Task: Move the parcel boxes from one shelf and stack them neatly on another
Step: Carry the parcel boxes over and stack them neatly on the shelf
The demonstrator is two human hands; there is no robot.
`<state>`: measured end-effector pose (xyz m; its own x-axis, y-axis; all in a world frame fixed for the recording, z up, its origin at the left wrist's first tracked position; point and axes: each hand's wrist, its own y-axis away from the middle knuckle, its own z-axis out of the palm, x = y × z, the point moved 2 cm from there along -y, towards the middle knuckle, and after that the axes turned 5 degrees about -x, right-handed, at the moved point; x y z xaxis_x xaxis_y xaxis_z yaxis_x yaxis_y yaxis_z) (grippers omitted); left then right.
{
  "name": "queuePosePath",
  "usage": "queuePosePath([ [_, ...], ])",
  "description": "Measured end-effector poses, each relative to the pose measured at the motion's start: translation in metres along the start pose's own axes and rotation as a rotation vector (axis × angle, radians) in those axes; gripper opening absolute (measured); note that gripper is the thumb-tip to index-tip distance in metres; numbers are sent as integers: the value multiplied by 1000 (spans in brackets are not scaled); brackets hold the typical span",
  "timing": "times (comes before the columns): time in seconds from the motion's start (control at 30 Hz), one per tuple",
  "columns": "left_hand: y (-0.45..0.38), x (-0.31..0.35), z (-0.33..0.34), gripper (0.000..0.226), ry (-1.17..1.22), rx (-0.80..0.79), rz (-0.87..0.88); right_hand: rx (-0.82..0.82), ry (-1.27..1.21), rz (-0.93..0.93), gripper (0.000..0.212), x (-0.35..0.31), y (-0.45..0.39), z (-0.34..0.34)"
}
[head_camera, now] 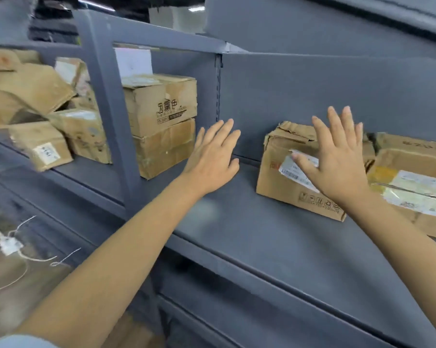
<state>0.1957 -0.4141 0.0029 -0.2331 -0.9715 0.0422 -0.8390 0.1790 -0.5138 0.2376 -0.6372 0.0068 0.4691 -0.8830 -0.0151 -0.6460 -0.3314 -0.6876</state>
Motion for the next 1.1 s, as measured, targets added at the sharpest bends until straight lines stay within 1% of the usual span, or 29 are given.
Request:
queuePosePath([
  [0.17,60,-34,-25,48,-55,81,-81,2,-204,-150,72,-77,-7,22],
  [0.33,120,-66,-58,33,-15,180,-149,0,-396,-250,72,-147,-6,36],
  [0.4,139,-86,-76,32,-66,210,-202,17,-477,-276,71,-178,-10,34],
  [0.5,166,-124,-102,32,-132,230,-297,4,-567,-344,64,-227,-12,33],
  [0.57,180,-145,-110,33,-159,230,-338,67,-576,-426,53,-252,-11,34],
  [0.63,188,-161,-112,34,-157,191,-354,154,-601,-521,44,-275,-9,36],
  [0.73,203,-189,-115,39,-161,136,-356,208,-638,-605,38,-320,-7,45],
  [0.8,216,-216,-123,44,-157,142,-375,179,-655,-595,38,-356,-9,54],
  [0.87,228,-246,-135,48,-159,162,-400,125,-658,-537,40,-388,-15,65],
  [1.0,243,-302,-149,52,-140,196,-432,47,-629,-284,51,-427,-33,87],
  [1.1,243,-334,-147,50,-97,188,-468,36,-656,-86,53,-442,-38,97],
])
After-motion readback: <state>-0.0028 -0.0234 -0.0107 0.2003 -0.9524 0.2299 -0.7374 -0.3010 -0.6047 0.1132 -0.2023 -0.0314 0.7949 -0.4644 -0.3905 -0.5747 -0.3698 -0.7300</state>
